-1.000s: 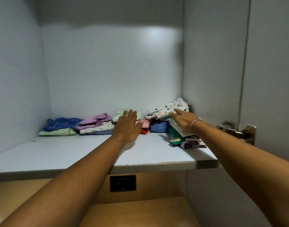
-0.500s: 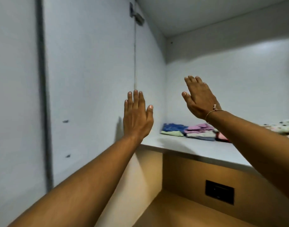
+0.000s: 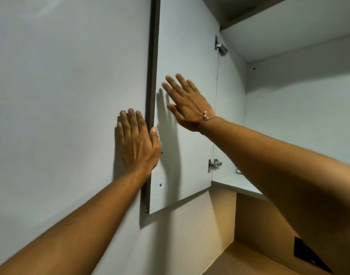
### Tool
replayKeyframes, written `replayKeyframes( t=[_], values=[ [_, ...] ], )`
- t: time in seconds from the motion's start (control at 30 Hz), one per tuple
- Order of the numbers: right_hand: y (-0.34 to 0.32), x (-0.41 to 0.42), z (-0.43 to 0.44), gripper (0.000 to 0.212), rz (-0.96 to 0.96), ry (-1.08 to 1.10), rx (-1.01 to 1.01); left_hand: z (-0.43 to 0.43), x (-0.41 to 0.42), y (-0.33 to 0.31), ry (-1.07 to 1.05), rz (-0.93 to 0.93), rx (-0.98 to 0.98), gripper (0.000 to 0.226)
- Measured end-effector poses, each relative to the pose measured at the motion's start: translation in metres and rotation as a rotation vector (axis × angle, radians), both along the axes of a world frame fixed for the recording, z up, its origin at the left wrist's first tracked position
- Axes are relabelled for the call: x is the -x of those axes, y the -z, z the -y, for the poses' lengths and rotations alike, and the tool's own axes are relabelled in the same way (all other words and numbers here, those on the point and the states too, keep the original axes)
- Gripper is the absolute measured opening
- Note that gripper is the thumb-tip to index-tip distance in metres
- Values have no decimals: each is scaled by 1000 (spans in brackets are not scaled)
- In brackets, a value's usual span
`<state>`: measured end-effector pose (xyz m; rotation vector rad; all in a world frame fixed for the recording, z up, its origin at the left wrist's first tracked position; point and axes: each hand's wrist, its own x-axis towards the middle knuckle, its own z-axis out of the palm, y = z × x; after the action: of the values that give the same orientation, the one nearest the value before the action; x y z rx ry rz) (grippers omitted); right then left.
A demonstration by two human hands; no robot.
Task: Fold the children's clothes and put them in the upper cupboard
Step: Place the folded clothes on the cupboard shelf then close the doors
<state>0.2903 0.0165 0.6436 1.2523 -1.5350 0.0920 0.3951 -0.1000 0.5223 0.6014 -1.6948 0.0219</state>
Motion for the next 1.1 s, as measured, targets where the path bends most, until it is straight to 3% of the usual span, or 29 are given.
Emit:
replayKeyframes(
  t=[0.13,0.43,0.67,0.83,1.1],
  values=[
    [-15,-19,28,59,-155,48,-98,7,5,6,-30,124,67,60],
    [-14,-22,12,55,-247,164,-168,-1,6,9,117,70,116,63],
    [-1,2,-81,53,-214,62,-21,-62,39,11,568,-53,261,59],
    [4,47,-177,57,-227,158,45,-121,98,5,821,-9,318,51],
    [22,142,-290,68,-98,504,104,-194,240,-9,785,259,430,60]
  ],
)
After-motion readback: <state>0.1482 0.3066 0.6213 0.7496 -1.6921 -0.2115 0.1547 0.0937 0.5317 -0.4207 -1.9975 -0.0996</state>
